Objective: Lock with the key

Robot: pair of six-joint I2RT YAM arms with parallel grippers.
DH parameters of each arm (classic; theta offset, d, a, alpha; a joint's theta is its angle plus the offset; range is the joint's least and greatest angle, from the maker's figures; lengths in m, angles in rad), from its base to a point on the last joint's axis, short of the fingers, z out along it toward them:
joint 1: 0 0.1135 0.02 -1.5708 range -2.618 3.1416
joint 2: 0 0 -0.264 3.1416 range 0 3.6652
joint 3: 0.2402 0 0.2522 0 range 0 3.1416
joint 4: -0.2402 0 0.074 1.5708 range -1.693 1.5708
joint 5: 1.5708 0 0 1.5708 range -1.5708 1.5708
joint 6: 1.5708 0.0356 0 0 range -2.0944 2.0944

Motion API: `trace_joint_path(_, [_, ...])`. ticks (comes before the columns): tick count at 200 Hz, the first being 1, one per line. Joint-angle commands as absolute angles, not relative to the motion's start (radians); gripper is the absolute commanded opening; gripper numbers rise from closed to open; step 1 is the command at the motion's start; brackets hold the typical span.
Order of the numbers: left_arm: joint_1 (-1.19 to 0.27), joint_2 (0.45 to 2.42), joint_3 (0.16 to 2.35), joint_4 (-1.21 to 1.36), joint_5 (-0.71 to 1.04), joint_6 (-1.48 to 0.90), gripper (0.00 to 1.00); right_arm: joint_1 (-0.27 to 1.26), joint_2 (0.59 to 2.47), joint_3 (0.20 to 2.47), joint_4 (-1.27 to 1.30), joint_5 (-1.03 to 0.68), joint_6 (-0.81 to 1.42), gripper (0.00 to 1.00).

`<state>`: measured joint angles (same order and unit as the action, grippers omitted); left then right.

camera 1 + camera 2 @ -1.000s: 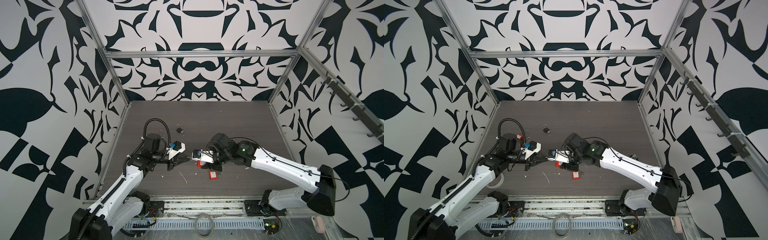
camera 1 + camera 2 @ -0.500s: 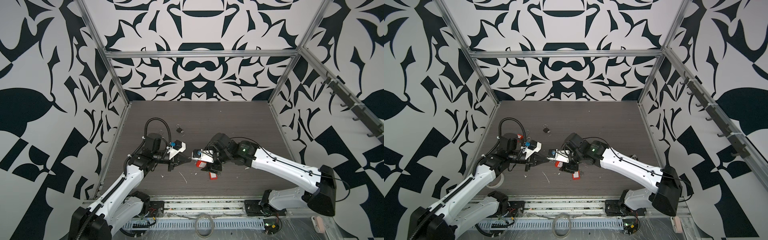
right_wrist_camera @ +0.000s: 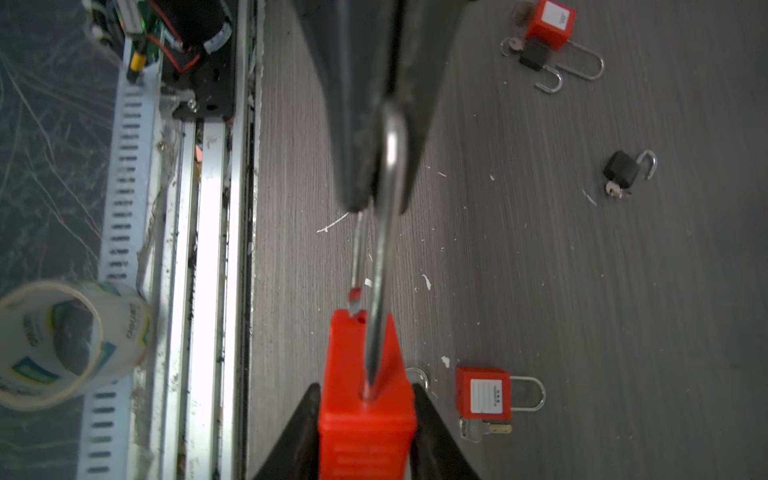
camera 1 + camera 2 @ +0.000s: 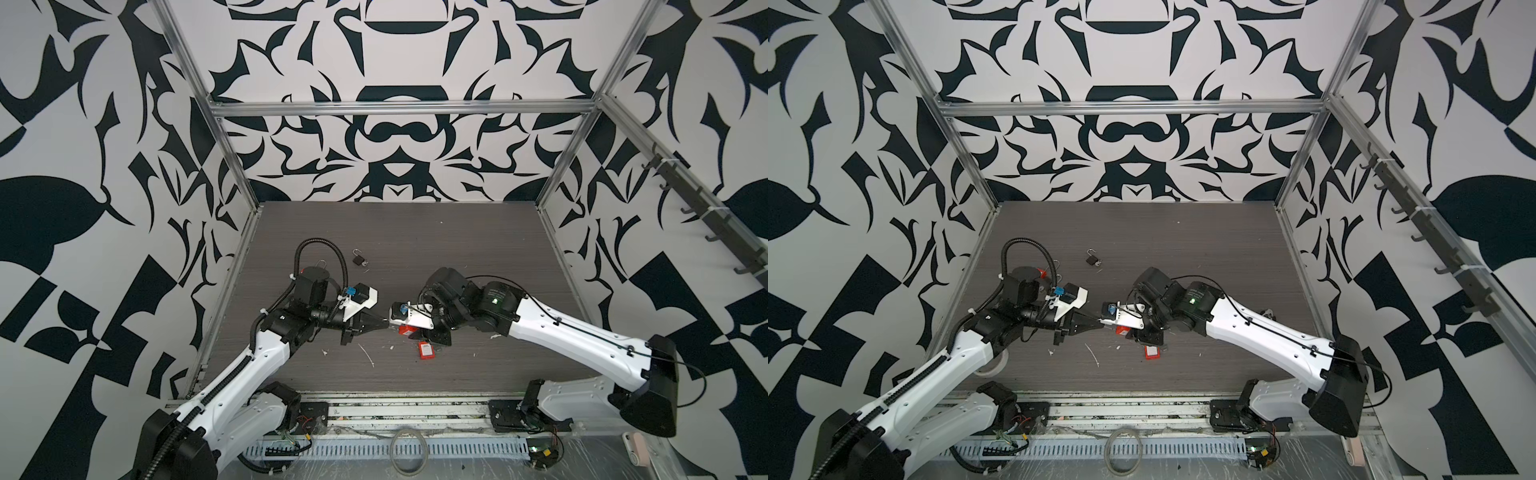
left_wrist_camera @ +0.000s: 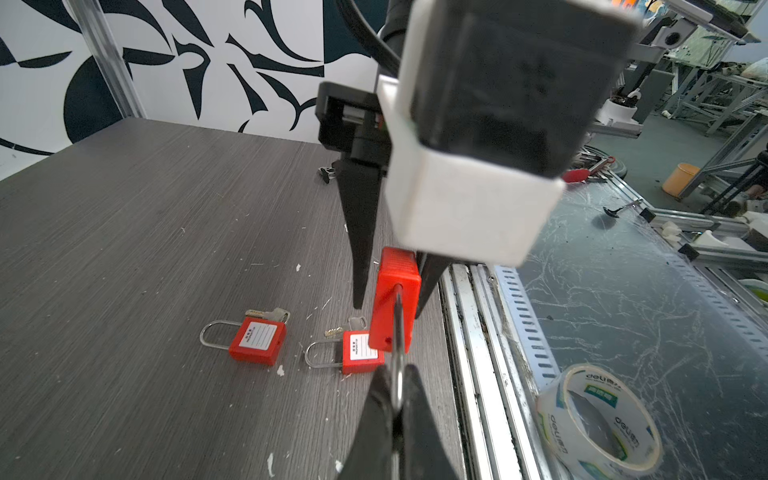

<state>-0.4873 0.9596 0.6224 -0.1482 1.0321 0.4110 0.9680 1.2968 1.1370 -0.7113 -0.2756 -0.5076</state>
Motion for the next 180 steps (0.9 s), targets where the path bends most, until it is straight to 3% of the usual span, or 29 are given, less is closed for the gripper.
trace_joint_path(1, [-0.497, 0.954, 0.640, -0.107, 1.053, 0.411, 0.00, 0.962, 1.287, 1.169, -0.739, -0.313, -0.511, 0.26])
trace_joint_path(16, [-0.512, 0.959, 0.630, -0.096, 1.051, 0.411, 0.00, 0.961, 1.280, 1.169, -0.744, -0.324, -0.516, 0.19])
trace_joint_path(51, [-0.563, 0.982, 0.599, -0.034, 1.037, 0.405, 0.00, 0.945, 1.260, 1.165, -0.716, -0.391, -0.523, 0.16])
trace_joint_path(99, [-0.600, 1.009, 0.567, 0.089, 1.011, 0.402, 0.00, 0.908, 1.270, 1.190, -0.706, -0.522, -0.518, 0.15])
trace_joint_path(180, [-0.642, 1.109, 0.553, 0.178, 1.006, 0.372, 0.00, 0.865, 1.357, 1.270, -0.682, -0.529, -0.568, 0.14])
